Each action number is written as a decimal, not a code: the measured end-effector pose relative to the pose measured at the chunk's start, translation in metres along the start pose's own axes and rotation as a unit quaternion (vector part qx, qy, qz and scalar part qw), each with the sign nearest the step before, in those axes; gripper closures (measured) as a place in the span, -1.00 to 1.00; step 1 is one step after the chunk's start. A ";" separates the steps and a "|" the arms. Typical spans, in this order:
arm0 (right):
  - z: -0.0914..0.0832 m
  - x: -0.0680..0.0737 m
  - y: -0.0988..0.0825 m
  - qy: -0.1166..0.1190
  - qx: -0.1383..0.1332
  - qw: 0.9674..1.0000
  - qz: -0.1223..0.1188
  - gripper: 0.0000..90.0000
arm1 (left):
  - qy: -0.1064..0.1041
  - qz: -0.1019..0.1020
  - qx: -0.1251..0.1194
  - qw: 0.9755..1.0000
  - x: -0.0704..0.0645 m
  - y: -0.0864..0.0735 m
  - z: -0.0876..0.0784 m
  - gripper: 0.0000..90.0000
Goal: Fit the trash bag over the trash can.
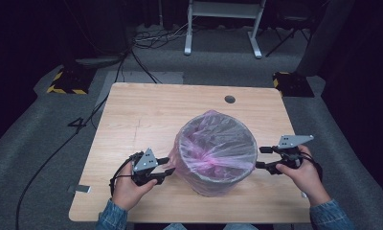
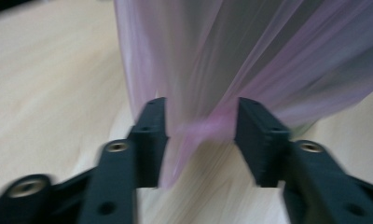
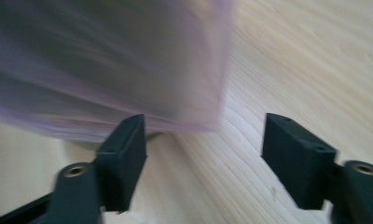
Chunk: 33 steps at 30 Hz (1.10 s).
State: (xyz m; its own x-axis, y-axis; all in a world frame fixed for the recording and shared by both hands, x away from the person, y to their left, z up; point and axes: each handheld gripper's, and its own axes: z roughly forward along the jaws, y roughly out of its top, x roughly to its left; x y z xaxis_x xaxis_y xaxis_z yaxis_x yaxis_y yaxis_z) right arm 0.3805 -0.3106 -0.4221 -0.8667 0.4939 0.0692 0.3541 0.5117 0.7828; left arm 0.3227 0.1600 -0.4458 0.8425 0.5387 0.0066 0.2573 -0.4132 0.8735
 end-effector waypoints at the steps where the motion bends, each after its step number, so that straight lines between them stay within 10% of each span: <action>1: -0.004 0.005 0.003 0.008 -0.003 1.000 -0.015 -0.43 | -0.001 0.005 -0.006 1.000 -0.002 0.005 -0.004 0.04; 9: -0.011 0.043 0.019 0.053 -0.033 0.995 -0.073 -0.38 | 0.002 0.014 -0.026 1.000 -0.008 0.024 -0.011 -0.18; 14: -0.011 0.039 0.028 0.069 -0.028 0.994 -0.075 0.78 | -0.013 0.024 -0.022 0.999 -0.013 0.026 -0.002 -0.22; 19: -0.008 0.026 0.021 0.057 -0.026 0.998 -0.017 1.00 | -0.036 0.038 -0.029 0.998 -0.024 0.025 0.004 -0.26; 26: 0.009 0.017 0.006 0.053 -0.010 0.998 0.021 1.00 | -0.046 0.050 -0.027 0.997 -0.023 0.032 0.004 0.91; 33: 0.023 0.006 -0.014 0.036 0.044 0.997 0.048 1.00 | -0.038 0.021 0.001 0.999 -0.014 0.023 0.010 1.00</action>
State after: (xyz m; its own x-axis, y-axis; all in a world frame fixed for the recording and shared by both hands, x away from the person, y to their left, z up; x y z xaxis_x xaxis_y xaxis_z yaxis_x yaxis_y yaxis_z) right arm 0.3780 -0.2988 -0.4470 -0.8489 0.4941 0.1879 0.4639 0.5259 0.7129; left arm 0.3215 0.1355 -0.4312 0.8860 0.4636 0.0071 0.2216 -0.4369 0.8718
